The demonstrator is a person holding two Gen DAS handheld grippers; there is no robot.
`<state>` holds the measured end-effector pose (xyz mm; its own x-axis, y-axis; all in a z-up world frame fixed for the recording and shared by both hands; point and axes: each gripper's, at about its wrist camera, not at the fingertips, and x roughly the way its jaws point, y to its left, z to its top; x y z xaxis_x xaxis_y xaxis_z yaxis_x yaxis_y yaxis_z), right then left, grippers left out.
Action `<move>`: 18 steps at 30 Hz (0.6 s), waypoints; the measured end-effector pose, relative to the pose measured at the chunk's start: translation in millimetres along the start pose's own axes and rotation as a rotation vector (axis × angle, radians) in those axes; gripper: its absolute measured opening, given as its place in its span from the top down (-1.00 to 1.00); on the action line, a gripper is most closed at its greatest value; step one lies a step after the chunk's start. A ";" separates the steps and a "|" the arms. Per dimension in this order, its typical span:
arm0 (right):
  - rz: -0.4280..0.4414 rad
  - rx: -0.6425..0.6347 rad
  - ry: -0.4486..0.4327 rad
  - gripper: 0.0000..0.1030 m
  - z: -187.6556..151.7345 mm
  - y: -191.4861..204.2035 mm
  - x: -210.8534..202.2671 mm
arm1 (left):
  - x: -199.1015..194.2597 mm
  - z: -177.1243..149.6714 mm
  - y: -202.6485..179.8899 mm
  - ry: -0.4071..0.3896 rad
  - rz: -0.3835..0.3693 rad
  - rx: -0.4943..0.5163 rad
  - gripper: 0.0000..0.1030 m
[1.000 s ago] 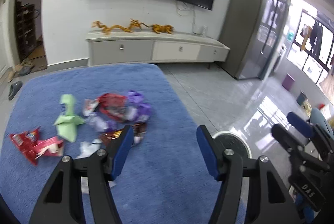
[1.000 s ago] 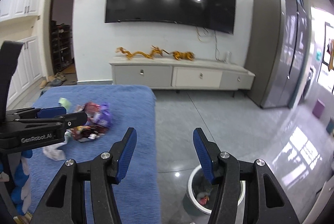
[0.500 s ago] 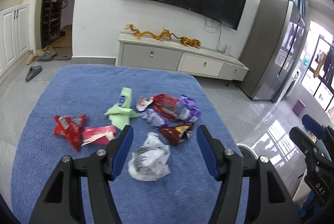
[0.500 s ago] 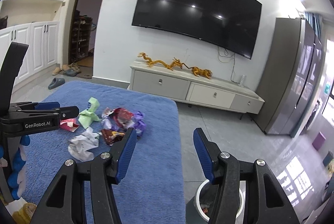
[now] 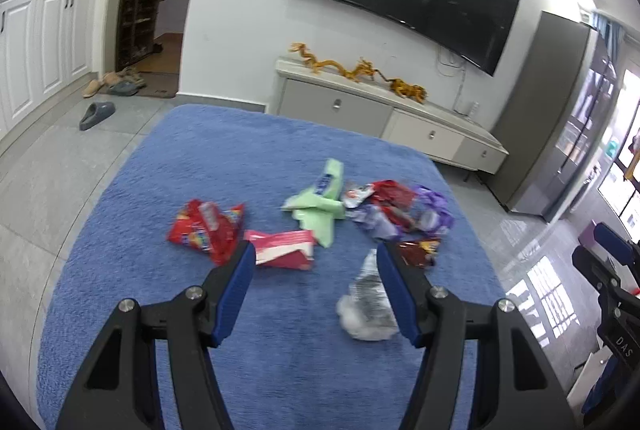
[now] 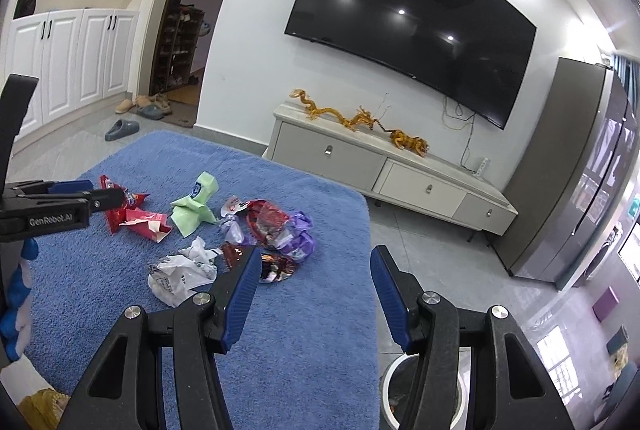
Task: Collect trash
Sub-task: 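Return both tools to the table above the remaining wrappers, then grasp the red chip bag with the left tool while the right tool grasps the white plastic bag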
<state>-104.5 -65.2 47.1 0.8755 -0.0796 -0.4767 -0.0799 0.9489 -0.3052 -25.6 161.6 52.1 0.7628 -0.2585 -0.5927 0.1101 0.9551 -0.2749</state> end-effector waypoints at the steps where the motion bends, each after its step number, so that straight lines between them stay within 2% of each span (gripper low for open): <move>1: 0.004 -0.004 0.004 -0.05 -0.3 3.0 2.6 | 1.0 -0.1 6.4 0.001 0.008 -0.010 -0.19; 10: 0.095 0.009 0.075 -0.05 -2.4 16.9 40.7 | 11.6 -5.4 57.3 0.024 0.088 -0.065 -0.19; 18: 0.245 0.057 0.176 -0.05 -15.0 30.9 82.3 | 18.8 -19.3 97.9 0.053 0.163 -0.105 -0.19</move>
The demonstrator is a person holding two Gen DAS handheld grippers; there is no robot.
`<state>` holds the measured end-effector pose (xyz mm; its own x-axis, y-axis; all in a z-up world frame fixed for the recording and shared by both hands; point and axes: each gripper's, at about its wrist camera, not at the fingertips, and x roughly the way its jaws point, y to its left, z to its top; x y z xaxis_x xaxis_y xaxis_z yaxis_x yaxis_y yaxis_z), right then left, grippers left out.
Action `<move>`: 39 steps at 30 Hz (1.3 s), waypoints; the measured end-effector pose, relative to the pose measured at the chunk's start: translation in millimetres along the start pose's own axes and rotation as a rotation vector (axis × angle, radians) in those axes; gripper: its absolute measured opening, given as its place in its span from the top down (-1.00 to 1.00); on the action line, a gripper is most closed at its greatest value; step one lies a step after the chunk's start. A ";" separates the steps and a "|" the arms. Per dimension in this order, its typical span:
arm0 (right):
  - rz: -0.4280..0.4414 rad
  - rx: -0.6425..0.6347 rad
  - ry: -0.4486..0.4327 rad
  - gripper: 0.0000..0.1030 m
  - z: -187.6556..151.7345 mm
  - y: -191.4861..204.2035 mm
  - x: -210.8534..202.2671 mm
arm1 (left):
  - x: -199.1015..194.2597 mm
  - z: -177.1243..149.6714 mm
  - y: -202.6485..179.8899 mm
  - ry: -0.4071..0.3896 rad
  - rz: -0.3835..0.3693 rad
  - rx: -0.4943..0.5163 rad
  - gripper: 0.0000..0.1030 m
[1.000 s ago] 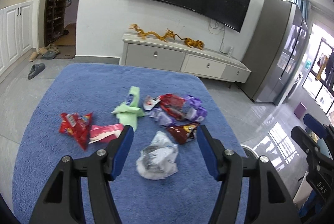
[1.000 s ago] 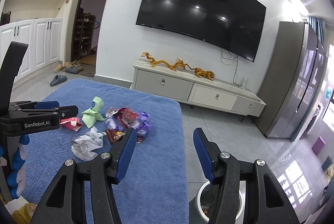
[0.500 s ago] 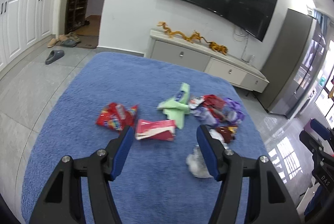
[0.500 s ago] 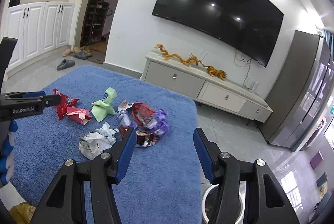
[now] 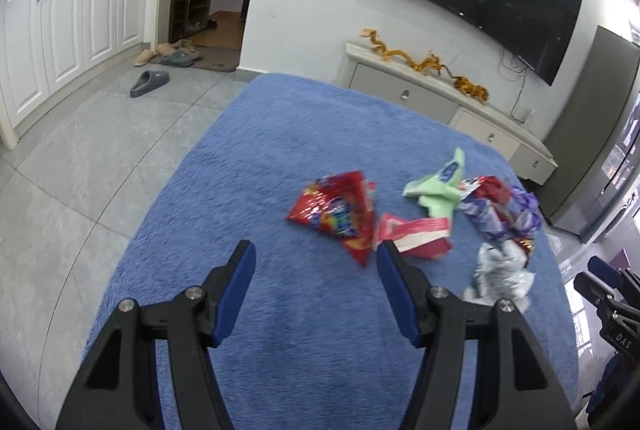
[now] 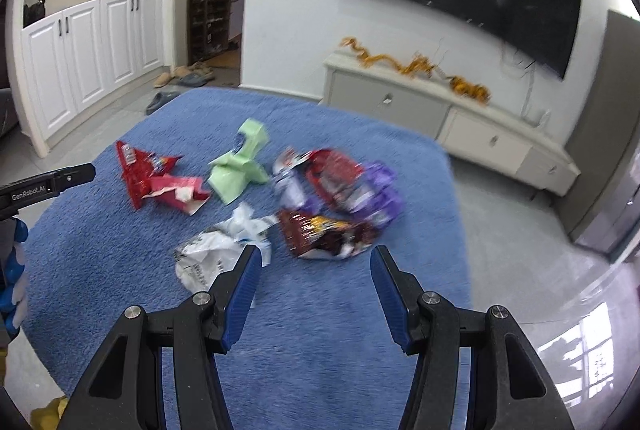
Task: Collect trash
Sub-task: 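Grasp the red chip bag with the left tool while the right tool grasps the white plastic bag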
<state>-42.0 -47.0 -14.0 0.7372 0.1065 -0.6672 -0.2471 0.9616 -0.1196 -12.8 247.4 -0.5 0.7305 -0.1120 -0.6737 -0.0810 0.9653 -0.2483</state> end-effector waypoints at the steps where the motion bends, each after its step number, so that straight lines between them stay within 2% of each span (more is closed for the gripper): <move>1: 0.026 0.007 0.007 -0.05 -0.5 1.2 3.7 | 2.1 -1.6 3.7 0.006 -0.002 -0.004 -0.19; 4: 0.127 0.038 0.039 -0.06 -1.0 3.3 16.6 | 6.8 -1.6 7.1 0.014 -0.061 -0.018 -0.19; 6: 0.188 0.046 0.061 -0.15 -1.6 8.5 26.0 | 7.5 2.9 1.7 0.004 -0.089 -0.009 -0.19; 10: 0.278 0.063 0.100 -0.21 -0.1 16.4 41.6 | 19.1 16.3 -12.6 0.007 -0.107 0.024 -0.19; 19: 0.344 0.039 0.170 -0.42 3.4 34.4 70.4 | 67.1 30.7 -26.7 0.055 -0.077 0.041 -0.16; 20: 0.344 0.035 0.173 -0.42 3.7 35.1 73.1 | 72.2 30.7 -27.5 0.062 -0.067 0.043 -0.12; 22: 0.342 0.026 0.181 -0.42 4.0 37.0 79.8 | 79.9 29.5 -27.9 0.081 -0.065 0.047 0.18; 24: 0.331 0.023 0.188 -0.42 3.4 39.6 85.1 | 83.4 27.5 -28.2 0.090 -0.068 0.048 0.35; 25: 0.326 0.020 0.192 -0.37 2.7 40.5 87.2 | 84.1 26.0 -28.5 0.089 -0.066 0.056 0.48; 28: 0.326 0.002 0.192 0.17 0.2 45.2 89.0 | 80.4 24.3 -30.4 0.081 -0.076 0.065 0.69; 29: 0.332 -0.004 0.187 0.27 -0.8 47.2 87.9 | 78.4 23.9 -31.8 0.076 -0.074 0.069 0.71; 32: 0.326 -0.053 0.159 0.44 -3.7 57.1 76.0 | 69.5 22.3 -33.2 0.063 -0.077 0.075 0.82; 36: 0.349 -0.065 0.129 0.54 -8.6 58.8 57.9 | 50.1 20.2 -33.6 0.036 -0.074 0.078 0.84; 38: 0.364 -0.056 0.110 0.70 -9.3 55.5 48.1 | 37.4 20.9 -34.0 0.015 -0.071 0.083 0.85; 39: 0.370 -0.050 0.100 0.71 -10.1 53.0 42.6 | 31.5 21.4 -34.3 0.006 -0.069 0.086 0.85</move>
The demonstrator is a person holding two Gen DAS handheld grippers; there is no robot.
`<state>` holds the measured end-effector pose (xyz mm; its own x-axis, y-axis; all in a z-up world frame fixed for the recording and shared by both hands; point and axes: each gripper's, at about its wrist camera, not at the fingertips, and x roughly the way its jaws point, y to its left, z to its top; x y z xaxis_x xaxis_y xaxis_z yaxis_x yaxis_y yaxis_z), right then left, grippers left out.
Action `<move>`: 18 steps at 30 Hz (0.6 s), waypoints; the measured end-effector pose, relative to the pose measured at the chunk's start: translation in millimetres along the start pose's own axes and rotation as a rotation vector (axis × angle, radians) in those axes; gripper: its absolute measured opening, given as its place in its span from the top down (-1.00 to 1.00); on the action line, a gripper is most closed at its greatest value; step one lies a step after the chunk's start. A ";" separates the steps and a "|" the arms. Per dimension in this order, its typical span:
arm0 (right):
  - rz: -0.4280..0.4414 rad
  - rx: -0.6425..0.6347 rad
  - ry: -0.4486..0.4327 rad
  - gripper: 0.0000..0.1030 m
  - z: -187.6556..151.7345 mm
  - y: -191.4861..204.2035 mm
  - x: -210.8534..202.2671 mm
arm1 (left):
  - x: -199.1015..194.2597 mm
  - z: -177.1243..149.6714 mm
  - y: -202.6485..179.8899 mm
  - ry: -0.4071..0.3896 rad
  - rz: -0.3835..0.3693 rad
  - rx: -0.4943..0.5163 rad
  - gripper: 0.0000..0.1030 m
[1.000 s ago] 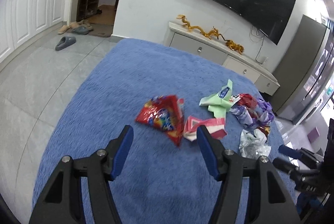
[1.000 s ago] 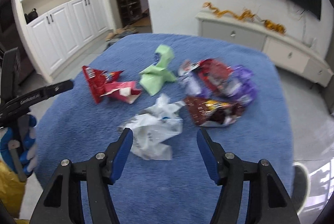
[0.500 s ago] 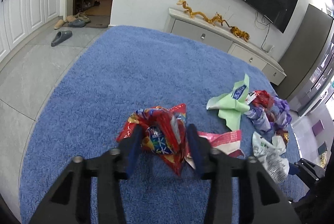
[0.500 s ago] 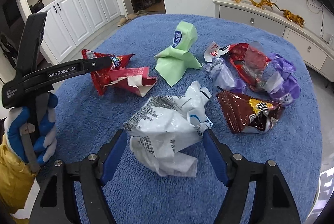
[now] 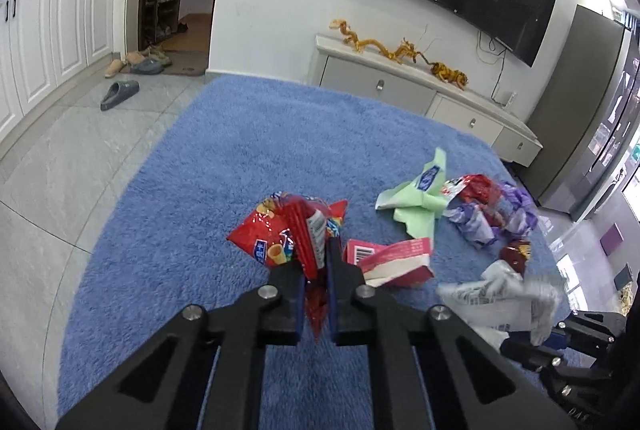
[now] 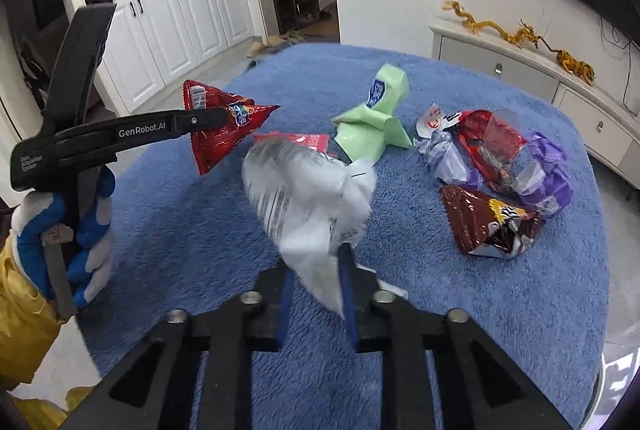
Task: Collect trash
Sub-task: 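Grasp the red chip bag with the left tool while the right tool grasps the white plastic bag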
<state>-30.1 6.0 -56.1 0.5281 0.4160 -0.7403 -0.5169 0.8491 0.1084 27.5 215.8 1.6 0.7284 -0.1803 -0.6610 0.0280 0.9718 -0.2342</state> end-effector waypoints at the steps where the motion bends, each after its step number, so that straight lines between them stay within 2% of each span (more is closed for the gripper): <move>1: 0.006 0.003 -0.012 0.72 -0.7 -0.6 -6.0 | -7.2 0.9 -0.7 -0.010 0.002 0.002 0.85; 9: 0.002 0.027 -0.094 0.77 -8.1 -5.6 -48.9 | -51.0 6.0 -22.6 -0.076 -0.013 0.038 0.86; 15: 0.034 0.068 -0.104 0.75 -12.9 -13.9 -58.0 | -62.5 5.9 -34.0 -0.090 -0.018 0.050 0.86; 16: 0.045 0.076 -0.107 0.59 -12.3 -15.9 -57.3 | -62.5 5.9 -35.6 -0.090 -0.017 0.053 0.86; 17: 0.051 0.085 -0.107 0.26 -9.8 -18.5 -55.6 | -62.0 6.3 -36.2 -0.090 -0.017 0.055 0.86; 18: 0.049 0.092 -0.109 0.09 -7.8 -20.8 -53.1 | -61.2 6.5 -36.3 -0.089 -0.017 0.055 0.86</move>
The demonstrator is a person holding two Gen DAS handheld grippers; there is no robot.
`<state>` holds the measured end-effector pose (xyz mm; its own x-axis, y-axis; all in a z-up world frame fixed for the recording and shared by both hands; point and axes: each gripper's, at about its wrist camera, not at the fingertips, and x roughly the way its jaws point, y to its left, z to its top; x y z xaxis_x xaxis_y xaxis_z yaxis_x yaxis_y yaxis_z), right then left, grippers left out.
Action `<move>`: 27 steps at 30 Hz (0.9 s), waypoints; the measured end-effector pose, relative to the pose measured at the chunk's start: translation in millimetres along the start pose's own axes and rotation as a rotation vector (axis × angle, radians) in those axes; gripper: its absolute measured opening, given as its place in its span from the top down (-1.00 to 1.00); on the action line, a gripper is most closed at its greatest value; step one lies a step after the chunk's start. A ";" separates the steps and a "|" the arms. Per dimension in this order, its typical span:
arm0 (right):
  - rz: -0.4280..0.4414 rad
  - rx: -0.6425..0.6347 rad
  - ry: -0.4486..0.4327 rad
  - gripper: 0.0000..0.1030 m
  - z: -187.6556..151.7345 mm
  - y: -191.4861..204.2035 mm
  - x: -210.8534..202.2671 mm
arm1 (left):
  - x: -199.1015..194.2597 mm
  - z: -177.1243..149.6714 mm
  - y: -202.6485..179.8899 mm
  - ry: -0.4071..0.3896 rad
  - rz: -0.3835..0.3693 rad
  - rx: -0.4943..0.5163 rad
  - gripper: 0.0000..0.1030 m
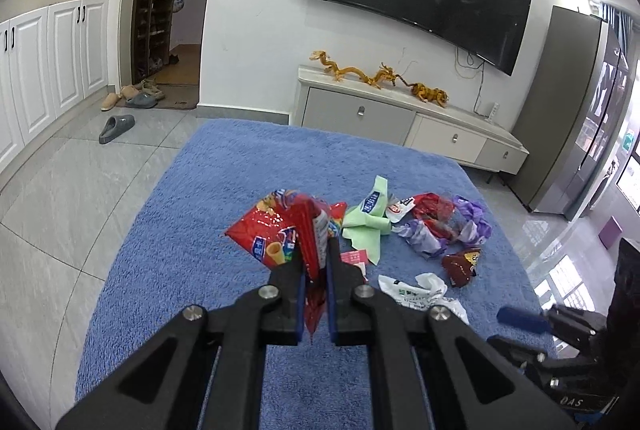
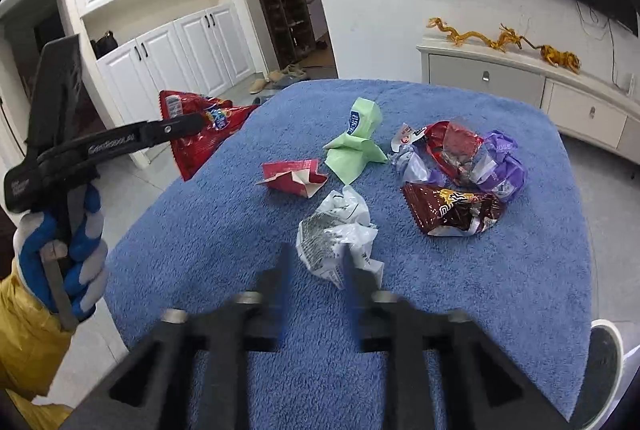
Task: Collect trash
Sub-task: 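Grasp the red chip bag with the left tool while the right tool grasps the white plastic bag, then carry both bags over the trash bin and open both tools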
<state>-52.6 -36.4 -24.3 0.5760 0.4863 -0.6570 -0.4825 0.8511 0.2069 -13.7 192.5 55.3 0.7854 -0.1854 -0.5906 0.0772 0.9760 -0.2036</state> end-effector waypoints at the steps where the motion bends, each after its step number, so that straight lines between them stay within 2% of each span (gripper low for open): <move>1: -0.004 0.004 -0.002 -0.08 1.2 -0.9 1.7 | 0.9 0.2 0.2 0.001 -0.002 0.000 0.86; 5: 0.007 0.036 0.022 -0.08 7.3 -8.4 17.5 | 9.8 0.4 1.3 0.009 -0.012 -0.006 0.86; 10: 0.040 0.107 0.098 -0.08 9.8 -25.7 53.5 | 22.5 -3.0 0.7 0.029 -0.022 0.000 0.86; 12: 0.052 0.128 0.119 0.16 9.0 -30.5 64.0 | 25.5 -3.9 0.0 0.036 -0.022 0.004 0.86; 14: 0.054 0.123 0.115 0.23 9.5 -31.6 66.1 | 27.7 -3.6 -1.7 0.042 -0.022 0.007 0.86; 21: 0.044 0.106 0.021 0.29 11.6 -35.6 28.7 | 15.4 0.2 -30.5 0.029 -0.055 0.054 0.86; 27: 0.017 0.150 -0.102 0.29 10.8 -57.7 -28.5 | 11.1 3.2 -89.5 0.037 -0.141 0.142 0.86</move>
<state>-34.1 -97.2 -9.6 0.6364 0.5115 -0.5773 -0.3928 0.8591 0.3282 -9.9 103.5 69.5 0.7378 -0.3230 -0.5927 0.2731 0.9459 -0.1754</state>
